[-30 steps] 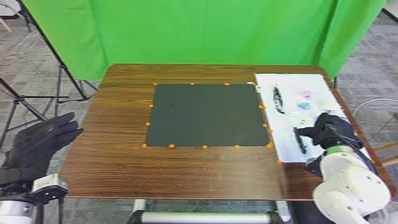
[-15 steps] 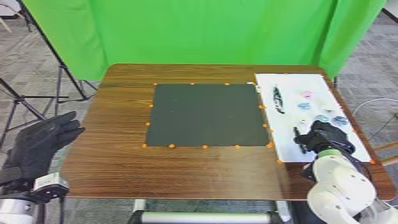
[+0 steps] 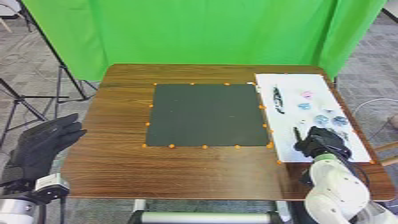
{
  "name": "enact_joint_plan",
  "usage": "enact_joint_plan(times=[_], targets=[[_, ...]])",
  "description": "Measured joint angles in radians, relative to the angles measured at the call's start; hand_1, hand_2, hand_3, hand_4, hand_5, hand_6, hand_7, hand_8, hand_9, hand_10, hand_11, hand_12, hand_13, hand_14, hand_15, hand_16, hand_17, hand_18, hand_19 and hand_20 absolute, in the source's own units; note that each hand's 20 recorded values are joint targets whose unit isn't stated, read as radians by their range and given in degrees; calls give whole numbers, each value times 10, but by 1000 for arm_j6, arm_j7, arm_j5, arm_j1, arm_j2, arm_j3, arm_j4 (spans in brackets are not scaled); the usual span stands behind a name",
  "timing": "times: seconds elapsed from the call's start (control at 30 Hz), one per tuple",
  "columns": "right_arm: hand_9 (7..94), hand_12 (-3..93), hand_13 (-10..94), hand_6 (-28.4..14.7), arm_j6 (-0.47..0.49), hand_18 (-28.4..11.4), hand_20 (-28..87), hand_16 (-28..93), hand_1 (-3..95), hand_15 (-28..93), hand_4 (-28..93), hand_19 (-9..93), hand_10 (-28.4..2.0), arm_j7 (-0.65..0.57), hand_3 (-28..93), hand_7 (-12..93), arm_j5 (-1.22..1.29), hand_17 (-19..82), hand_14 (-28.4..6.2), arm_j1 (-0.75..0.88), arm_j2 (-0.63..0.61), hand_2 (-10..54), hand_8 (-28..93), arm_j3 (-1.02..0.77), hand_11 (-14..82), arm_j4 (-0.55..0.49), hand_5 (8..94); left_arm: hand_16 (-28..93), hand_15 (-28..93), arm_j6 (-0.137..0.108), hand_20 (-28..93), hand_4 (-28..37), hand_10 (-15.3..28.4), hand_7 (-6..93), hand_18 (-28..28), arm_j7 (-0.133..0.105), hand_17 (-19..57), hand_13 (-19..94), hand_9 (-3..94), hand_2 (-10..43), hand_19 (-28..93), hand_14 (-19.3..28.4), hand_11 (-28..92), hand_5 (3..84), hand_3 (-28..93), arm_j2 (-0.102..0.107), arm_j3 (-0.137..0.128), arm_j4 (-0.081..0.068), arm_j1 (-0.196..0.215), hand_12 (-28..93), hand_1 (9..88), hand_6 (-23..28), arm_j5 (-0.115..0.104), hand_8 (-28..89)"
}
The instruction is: Arrange flowers
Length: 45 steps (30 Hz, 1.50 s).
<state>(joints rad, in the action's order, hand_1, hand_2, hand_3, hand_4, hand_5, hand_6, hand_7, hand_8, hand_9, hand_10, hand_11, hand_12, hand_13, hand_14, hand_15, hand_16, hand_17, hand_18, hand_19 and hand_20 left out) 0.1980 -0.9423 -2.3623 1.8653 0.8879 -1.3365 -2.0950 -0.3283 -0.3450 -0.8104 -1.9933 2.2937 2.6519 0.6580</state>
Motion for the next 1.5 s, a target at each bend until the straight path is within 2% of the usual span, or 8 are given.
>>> enact_joint_plan(times=[0.23, 0.5, 0.7, 1.17, 1.27, 1.47, 1.5], targets=[[678, 232, 612, -114, 40, -284, -19, 206, 357, 755, -211, 918, -242, -5, 751, 279, -45, 312, -205, -41, -3, -58, -86, 49, 436, 23, 694, -112, 539, 3, 109, -148, 218, 136, 212, 11, -100, 264, 371, 59, 563, 274, 345, 449, 814, -6, 0, 0, -7, 84, 272, 136, 3, -85], [709, 232, 641, -97, 112, -284, -19, 203, 392, 742, -216, 917, -227, -9, 748, 293, -98, 318, -189, -85, -11, -67, -88, 107, 436, 41, 722, -112, 540, 8, 108, -147, 217, 136, 212, 24, -100, 264, 371, 59, 563, 274, 346, 449, 814, -16, 0, 0, -11, 84, 273, 136, 8, -85], [728, 234, 662, -91, 113, -284, -5, 210, 444, 730, -252, 917, -216, -12, 737, 290, -96, 326, -176, -103, -8, -82, 104, 115, 433, 54, 728, -112, 541, 11, 108, -145, 218, 136, 211, 29, -100, 264, 370, 60, 564, 275, 345, 448, 813, -24, -4, 1, -10, 84, 273, 136, 9, -85], [774, 233, 701, -74, 122, -284, 10, 212, 520, 709, -270, 920, -189, -14, 706, 295, -75, 333, -152, -125, 11, -81, 124, 89, 414, 84, 766, -114, 542, 14, 108, -146, 218, 136, 212, 36, -100, 264, 370, 60, 565, 275, 346, 448, 816, -32, -7, 1, -9, 85, 273, 136, 13, -85], [808, 272, 729, -53, 123, -284, 31, 224, 549, 697, -278, 922, -168, -13, 704, 315, -77, 333, -137, -125, 13, -68, 131, 88, 390, 85, 785, -113, 543, 14, 108, -146, 218, 135, 212, 36, -100, 264, 371, 60, 564, 275, 346, 449, 815, -32, -7, 1, -9, 85, 273, 136, 13, -85], [825, 281, 746, -40, 110, -284, 76, 243, 553, 704, -282, 924, -160, -5, 716, 318, -85, 330, -126, -125, 16, -60, 194, 85, 402, 95, 791, -113, 543, 14, 108, -145, 218, 136, 212, 33, -100, 264, 371, 61, 565, 275, 346, 449, 814, -32, -7, 1, -9, 85, 273, 137, 13, -85], [826, 293, 745, -40, 105, -284, 111, 250, 550, 708, -282, 914, -158, -2, 726, 312, -85, 329, -126, -123, 17, -60, 213, 83, 400, 95, 792, -113, 543, 14, 108, -145, 218, 136, 211, 33, -100, 264, 371, 61, 565, 275, 346, 449, 814, -32, -7, 1, -8, 85, 272, 137, 13, -85]])
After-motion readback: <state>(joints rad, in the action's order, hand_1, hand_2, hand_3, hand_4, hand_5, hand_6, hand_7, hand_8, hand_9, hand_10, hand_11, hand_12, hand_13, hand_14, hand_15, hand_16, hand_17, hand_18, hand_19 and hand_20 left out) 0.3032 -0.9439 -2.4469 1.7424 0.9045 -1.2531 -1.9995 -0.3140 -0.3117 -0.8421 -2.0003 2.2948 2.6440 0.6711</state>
